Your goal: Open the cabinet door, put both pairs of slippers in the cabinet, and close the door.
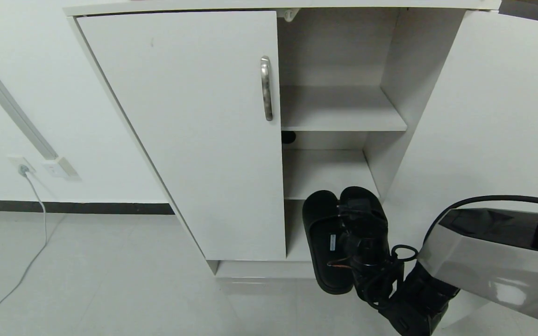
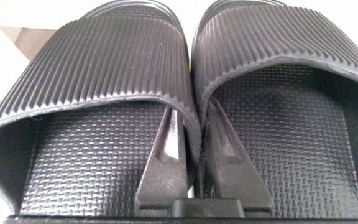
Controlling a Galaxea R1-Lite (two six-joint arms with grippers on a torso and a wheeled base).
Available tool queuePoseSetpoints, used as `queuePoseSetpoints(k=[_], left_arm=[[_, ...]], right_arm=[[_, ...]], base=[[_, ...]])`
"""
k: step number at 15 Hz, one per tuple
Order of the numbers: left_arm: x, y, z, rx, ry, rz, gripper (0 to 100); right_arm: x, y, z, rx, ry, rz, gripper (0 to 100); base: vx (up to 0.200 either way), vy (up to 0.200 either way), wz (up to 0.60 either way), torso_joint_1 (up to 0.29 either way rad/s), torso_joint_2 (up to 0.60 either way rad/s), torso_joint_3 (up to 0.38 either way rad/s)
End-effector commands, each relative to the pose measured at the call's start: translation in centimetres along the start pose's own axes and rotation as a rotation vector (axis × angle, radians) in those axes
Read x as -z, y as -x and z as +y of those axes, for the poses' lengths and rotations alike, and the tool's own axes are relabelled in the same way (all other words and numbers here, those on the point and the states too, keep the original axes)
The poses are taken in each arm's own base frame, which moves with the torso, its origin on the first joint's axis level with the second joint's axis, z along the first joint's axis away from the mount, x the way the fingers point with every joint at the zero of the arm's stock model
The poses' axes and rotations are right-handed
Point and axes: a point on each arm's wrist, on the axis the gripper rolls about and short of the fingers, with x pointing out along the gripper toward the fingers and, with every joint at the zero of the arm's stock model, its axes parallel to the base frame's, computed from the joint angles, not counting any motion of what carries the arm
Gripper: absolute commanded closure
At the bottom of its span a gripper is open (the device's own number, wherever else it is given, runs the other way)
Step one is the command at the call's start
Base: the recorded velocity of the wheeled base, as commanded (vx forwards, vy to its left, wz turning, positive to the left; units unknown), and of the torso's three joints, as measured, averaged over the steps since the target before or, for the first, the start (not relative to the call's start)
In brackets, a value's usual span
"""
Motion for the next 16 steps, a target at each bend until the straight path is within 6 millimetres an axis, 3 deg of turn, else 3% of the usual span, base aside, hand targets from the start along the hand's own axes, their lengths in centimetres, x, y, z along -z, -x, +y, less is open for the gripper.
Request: queuePoseSetpoints(k=[1,8,10,16], left_arm=[[0.0,0.0,0.0,0.0,0.0,0.002,100],[0.0,0.0,0.0,0.0,0.003,0.002,100],[0.0,0.0,0.0,-0.002,0.003,0.002,100],[0.0,0.0,0.0,-0.002,0.005,0.002,100]], right_arm=[[0.1,0.1,0.0,-0.002,0.007,0.002,100],[0.2,0.0,-0.1,0.0,0.014,0.006,100],[-0.2,-0.5,0.1,-0.003,0.002,-0.008,100],[1.2,-5.5,-0.3,0.067,-0.018,-0.025,100]], base=[[0.2,0.0,0.0,0.002,0.0,0.002],[0.2,0.0,0.0,0.004,0.0,0.0],[0.0,0.0,0.0,0.0,0.0,0.0],[0.0,0.0,0.0,0.0,0.0,0.0]])
